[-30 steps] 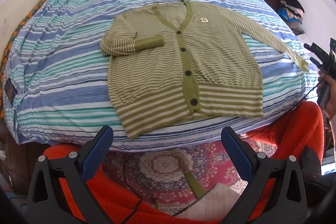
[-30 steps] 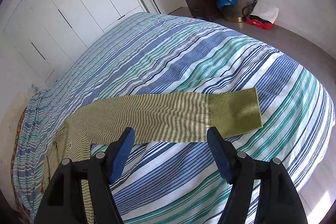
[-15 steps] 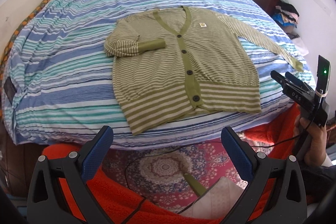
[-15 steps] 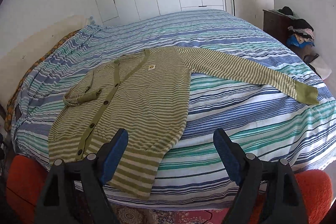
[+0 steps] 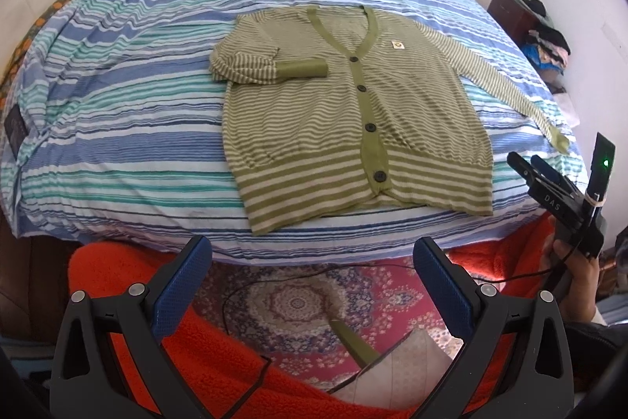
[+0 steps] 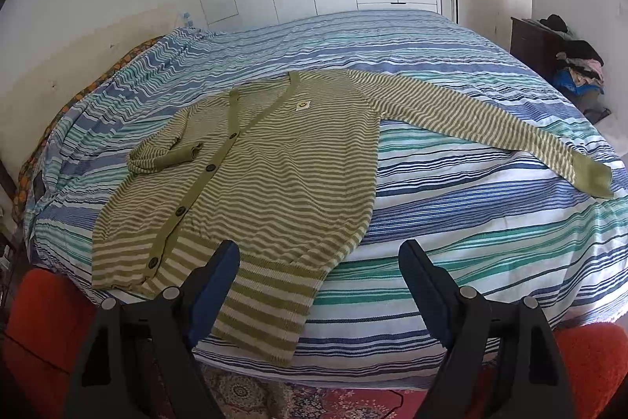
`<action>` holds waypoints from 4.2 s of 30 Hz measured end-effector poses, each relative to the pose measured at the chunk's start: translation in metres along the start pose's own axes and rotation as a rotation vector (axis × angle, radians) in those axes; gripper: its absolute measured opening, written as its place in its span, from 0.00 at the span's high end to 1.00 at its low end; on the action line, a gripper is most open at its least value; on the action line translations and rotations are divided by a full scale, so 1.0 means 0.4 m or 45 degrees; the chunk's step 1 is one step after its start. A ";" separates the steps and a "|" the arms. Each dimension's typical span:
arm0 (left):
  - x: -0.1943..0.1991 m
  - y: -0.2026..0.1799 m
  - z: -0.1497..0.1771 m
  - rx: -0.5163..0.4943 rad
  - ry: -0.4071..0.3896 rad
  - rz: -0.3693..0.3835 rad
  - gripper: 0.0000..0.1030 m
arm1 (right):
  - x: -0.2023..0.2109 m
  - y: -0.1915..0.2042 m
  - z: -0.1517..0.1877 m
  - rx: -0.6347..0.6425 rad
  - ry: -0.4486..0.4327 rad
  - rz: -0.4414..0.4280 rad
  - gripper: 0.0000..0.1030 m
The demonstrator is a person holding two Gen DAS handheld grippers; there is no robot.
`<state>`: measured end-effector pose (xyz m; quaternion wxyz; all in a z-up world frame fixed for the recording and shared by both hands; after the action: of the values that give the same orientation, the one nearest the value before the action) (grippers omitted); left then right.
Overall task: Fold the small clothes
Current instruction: 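Grasp the rolled cuff of the other sleeve with the left tool, then pull the held sleeve away from the body with the left tool, unrolling it, then lay the sleeve flat on the bed and open the left tool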
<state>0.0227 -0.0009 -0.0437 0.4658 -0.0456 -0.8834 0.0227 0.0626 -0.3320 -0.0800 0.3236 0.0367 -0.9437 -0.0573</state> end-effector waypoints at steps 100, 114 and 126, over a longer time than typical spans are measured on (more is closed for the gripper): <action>-0.469 0.607 -0.060 1.061 0.065 0.302 0.35 | -0.137 0.054 0.045 0.053 0.250 -0.072 0.20; -0.311 0.745 -0.323 0.818 -0.158 0.004 0.97 | -0.129 0.056 0.040 0.073 0.228 -0.050 0.20; -0.264 0.558 -0.212 -0.013 -0.068 -0.176 0.95 | -0.170 0.078 0.049 0.109 0.284 -0.026 0.20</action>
<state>0.1654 0.2103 -0.1009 0.4424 0.0137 -0.8966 -0.0128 0.1033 -0.2924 -0.1326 0.4243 0.0662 -0.9030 -0.0156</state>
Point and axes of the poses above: each gripper's, at about its wrist camera, not at the fingertips, and x roughly against the way its jaws point, y to its left, z to its underside, the point moved 1 cm from there along -x, roughly the way its jaws point, and after that the axes turned 7 degrees about -y, right-handed, at the moved point
